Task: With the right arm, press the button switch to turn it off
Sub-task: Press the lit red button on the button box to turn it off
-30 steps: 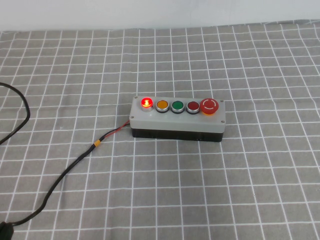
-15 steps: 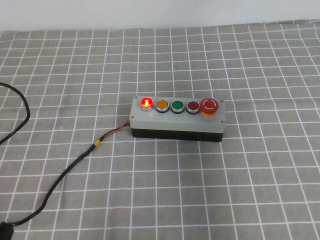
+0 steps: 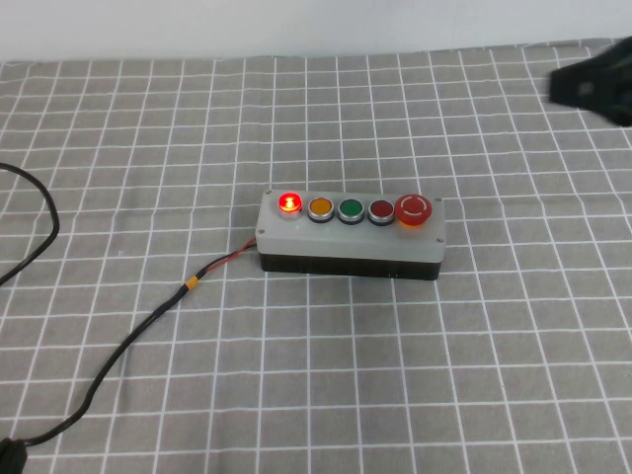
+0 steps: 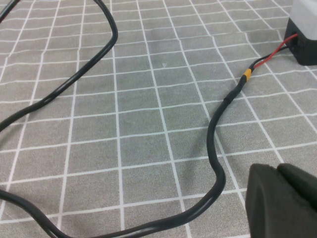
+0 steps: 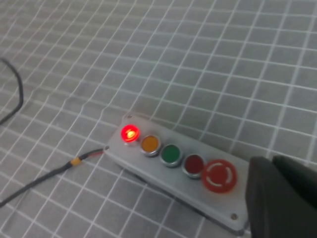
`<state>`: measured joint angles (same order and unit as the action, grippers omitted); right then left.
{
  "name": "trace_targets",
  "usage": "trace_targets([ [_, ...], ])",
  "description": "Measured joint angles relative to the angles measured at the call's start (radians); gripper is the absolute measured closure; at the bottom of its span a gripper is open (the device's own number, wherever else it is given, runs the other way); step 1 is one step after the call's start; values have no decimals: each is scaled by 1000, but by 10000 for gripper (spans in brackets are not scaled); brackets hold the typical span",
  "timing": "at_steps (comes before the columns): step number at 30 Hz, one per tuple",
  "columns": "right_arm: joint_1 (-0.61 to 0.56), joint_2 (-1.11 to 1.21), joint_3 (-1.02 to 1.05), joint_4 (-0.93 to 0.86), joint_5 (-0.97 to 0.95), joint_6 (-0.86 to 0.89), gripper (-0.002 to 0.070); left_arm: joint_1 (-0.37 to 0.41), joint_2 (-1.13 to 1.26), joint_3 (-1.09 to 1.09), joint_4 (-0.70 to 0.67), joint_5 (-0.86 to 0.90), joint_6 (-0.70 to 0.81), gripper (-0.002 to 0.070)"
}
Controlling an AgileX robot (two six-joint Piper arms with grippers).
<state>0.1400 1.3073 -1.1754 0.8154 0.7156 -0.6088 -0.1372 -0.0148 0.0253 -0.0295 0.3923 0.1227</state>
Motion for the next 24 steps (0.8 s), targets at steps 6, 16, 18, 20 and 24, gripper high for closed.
trace_targets([
  [6,179,128,-99,-128,-72,78,692,0,0,0,0,0,0,678],
  [16,422,433,-411,-506,-45,338,692,0,0,0,0,0,0,678],
  [18,458,505,-485,-593,-13,396,692,0,0,0,0,0,0,678],
  [20,492,577,-567,-665,26,436,692,0,0,0,0,0,0,678],
  [24,527,700,-709,-714,77,464,692,0,0,0,0,0,0,678],
])
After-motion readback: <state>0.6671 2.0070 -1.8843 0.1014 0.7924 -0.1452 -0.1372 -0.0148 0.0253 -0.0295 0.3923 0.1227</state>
